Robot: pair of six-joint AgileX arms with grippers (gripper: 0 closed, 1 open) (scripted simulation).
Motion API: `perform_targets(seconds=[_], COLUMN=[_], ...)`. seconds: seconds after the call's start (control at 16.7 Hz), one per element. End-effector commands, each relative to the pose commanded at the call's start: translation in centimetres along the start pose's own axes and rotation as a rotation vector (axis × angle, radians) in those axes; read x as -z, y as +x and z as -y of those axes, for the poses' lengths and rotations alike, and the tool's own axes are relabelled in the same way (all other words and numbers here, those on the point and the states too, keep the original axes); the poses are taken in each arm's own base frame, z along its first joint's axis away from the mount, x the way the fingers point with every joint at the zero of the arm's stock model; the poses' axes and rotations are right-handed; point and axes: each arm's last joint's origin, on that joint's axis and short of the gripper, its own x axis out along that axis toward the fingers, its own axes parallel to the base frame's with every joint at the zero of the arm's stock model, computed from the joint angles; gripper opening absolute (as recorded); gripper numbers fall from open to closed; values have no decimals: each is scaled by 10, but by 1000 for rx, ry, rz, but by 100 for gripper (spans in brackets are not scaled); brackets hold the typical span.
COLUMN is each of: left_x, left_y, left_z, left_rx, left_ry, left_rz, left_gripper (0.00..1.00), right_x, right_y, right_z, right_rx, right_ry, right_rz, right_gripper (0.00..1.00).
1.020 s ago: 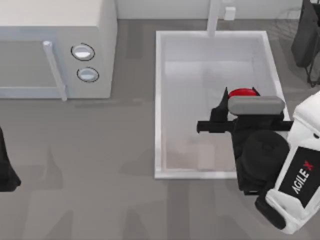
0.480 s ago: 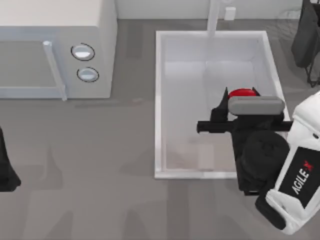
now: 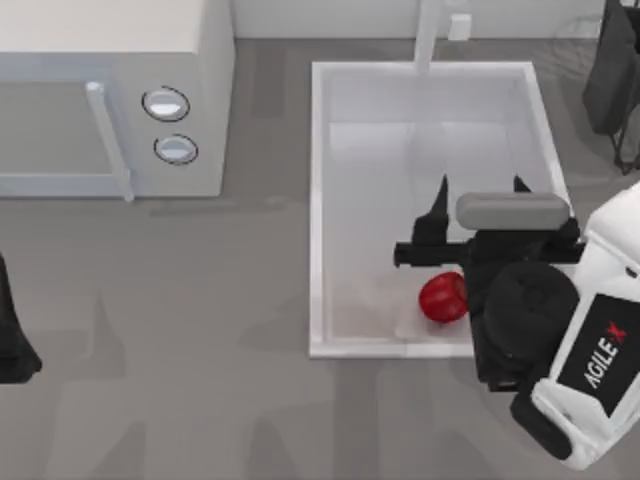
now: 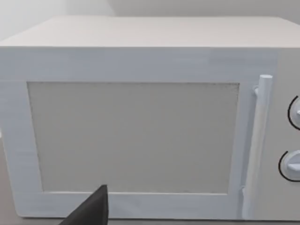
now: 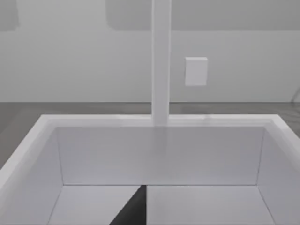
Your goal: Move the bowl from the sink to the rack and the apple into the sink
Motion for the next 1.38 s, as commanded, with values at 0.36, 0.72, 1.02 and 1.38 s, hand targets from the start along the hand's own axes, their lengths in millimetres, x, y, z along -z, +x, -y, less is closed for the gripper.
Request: perform_targets(seconds=[0.36,0.72,1.02,1.38], left_x=[0,0,0,0], left_y=[0,0,0,0], left_z=[0,0,0,0], left_rx=[0,0,0,0], left_ry=[0,0,0,0], left_rz=[0,0,0,0], left_gripper=[100,100,100,100], right_x=[0,-5,-49,-127], right_y=[0,2,6,-28], right_z=[0,4,38,112], right_rx=[0,5,54,121], right_ry=[0,0,7,47], right_rz=[0,-6,-33,-14], right_gripper=[100,100,100,100])
